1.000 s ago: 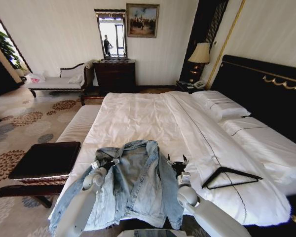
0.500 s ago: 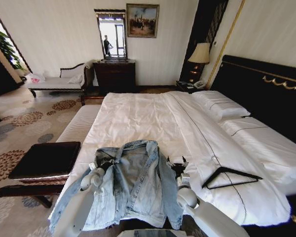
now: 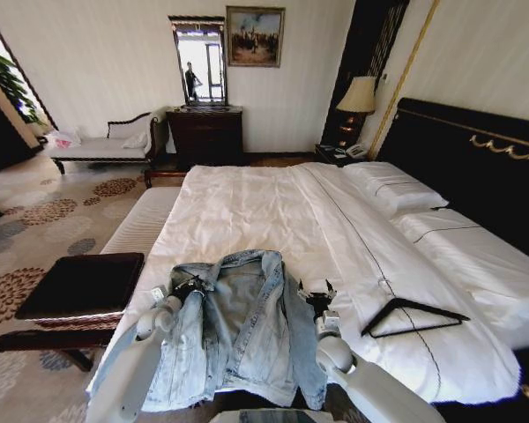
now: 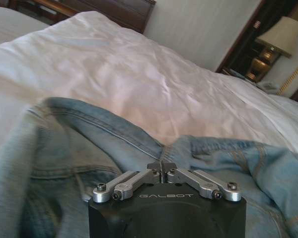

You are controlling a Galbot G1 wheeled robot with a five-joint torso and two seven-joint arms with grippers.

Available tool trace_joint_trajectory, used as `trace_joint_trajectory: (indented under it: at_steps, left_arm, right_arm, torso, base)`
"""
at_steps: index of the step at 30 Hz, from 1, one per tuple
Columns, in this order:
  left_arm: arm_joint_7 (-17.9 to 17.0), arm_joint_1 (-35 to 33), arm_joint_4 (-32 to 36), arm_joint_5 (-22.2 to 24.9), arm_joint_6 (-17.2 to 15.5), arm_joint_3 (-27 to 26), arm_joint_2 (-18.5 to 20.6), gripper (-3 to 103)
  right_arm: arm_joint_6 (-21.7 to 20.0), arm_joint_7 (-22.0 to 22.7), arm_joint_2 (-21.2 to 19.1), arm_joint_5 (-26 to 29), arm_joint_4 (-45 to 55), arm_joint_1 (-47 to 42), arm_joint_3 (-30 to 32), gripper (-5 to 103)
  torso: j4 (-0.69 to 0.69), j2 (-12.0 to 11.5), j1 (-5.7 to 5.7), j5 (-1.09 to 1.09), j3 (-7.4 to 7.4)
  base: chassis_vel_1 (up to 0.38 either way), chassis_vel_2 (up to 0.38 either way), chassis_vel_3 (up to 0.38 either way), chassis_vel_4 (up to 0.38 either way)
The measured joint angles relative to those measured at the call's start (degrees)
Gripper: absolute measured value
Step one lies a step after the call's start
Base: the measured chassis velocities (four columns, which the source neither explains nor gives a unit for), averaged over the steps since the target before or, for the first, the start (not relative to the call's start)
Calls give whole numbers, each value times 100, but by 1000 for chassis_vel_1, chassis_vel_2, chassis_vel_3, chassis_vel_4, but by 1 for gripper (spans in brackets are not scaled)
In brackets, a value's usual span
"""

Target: Pick up the clothes from the bed and hang them on the clothes hanger.

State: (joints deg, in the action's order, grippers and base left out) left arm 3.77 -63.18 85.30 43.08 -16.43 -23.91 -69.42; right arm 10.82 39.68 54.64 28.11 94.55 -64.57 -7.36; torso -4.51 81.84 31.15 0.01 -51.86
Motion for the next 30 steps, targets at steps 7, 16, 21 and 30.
trace_joint_trajectory:
  at_steps: [7,16,21,30]
  left_arm:
    - [-30,169,-282,-516,73,358,-152,25]
    - [-48,323,-535,-707,37,801,-132,58]
    - [-134,182,-267,-759,-65,941,-122,74]
    - [-172,110,-302,-921,-139,906,-80,99]
  right_arm:
    - [0,-2,4,-13,-16,-8,-12,100]
    - [13,-3,-52,-26,-2,-122,90,100]
    - [21,-5,-25,-33,-37,-131,117,100]
    - [23,-5,39,-37,-110,-91,78,100]
  torso:
    - [-1,0,0,-1,0]
    - [-1,0,0,0,0]
    - [-1,0,0,-1,0]
    - [-1,0,0,-2,0]
  base:
    - [0,0,0,0]
    - [0,0,0,0]
    - [0,0,0,0]
    - [0,0,0,0]
